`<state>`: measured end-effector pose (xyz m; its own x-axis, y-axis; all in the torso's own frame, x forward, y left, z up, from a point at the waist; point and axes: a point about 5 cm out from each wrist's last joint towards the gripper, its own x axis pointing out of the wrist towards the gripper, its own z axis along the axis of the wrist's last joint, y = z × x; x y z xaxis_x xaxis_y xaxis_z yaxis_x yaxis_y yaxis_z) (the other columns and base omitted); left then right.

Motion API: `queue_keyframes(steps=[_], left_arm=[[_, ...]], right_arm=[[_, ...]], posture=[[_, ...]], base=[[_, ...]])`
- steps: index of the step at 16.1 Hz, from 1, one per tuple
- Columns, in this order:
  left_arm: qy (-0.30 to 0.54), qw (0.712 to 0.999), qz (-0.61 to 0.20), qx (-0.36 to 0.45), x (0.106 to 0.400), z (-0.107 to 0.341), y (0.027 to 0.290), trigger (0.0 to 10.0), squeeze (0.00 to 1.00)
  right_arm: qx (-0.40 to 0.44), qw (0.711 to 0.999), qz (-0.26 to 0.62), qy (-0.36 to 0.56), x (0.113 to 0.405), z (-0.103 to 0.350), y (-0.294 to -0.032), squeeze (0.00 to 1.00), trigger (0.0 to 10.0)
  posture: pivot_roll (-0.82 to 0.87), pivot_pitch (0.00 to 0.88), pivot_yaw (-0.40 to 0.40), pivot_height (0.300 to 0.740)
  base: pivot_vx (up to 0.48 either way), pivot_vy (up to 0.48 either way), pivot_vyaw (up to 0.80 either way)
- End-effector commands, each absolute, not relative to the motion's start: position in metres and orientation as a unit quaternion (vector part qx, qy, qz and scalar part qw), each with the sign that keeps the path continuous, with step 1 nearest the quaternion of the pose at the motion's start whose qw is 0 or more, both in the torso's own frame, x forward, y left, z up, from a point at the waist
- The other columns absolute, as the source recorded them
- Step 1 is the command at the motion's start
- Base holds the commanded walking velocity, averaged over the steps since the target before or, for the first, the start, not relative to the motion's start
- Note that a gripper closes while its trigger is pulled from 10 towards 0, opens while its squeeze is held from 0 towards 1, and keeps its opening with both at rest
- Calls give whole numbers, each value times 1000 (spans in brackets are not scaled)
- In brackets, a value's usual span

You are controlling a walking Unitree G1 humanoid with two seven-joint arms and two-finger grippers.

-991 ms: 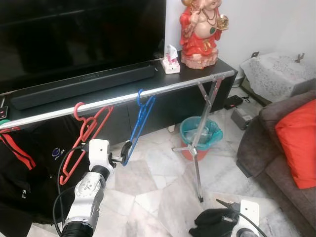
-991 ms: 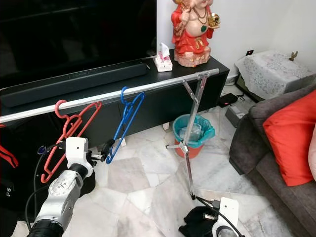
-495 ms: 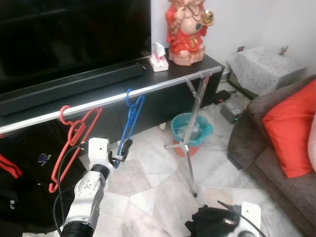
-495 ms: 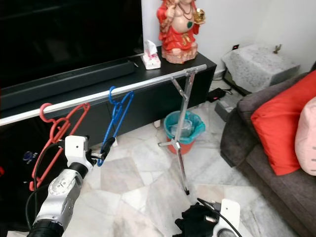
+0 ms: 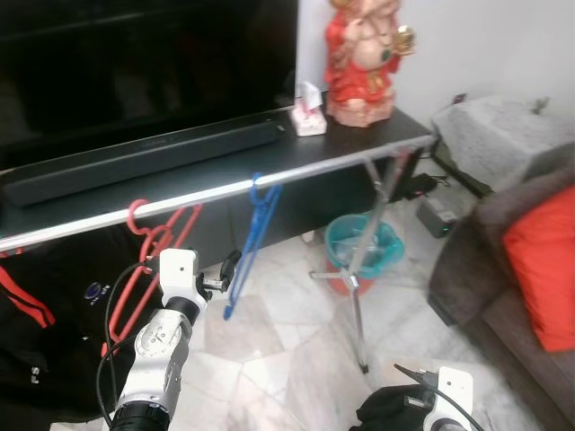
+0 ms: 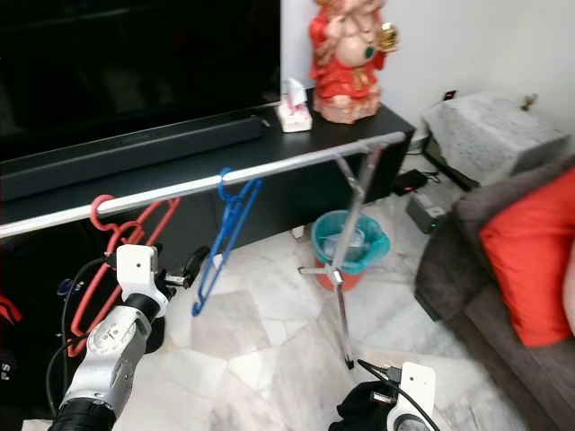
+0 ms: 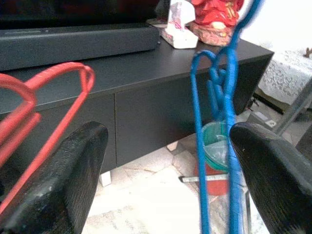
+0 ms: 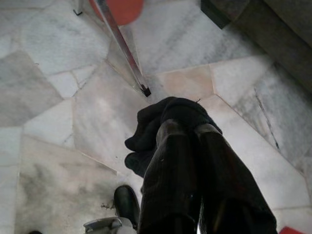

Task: Hang hanger

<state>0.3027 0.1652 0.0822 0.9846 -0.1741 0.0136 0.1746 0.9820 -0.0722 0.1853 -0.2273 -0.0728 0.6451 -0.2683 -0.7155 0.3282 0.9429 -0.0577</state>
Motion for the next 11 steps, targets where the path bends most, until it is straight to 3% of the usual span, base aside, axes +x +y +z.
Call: queue_keyframes(steps=[1,4,8,11], left_arm=[[-10,995,-90,-40,302,85,164,10000,0],[-12,993,-105,-45,300,85,161,10000,0],[-15,991,-124,-43,296,87,161,10000,0],[-7,988,-149,-40,296,88,158,10000,0]], right_arm=[[39,909,-163,381,189,-71,-226,0,10000],[37,909,-159,385,188,-72,-226,0,10000],[40,907,-155,390,186,-73,-224,0,10000],[40,906,-155,392,185,-74,-224,0,10000]], posture=[[-170,49,-16,740],[-168,50,-18,740],[-168,50,-18,740],[-165,54,-20,740]], base=[[259,0,0],[254,0,0],[0,0,-578],[0,0,0]])
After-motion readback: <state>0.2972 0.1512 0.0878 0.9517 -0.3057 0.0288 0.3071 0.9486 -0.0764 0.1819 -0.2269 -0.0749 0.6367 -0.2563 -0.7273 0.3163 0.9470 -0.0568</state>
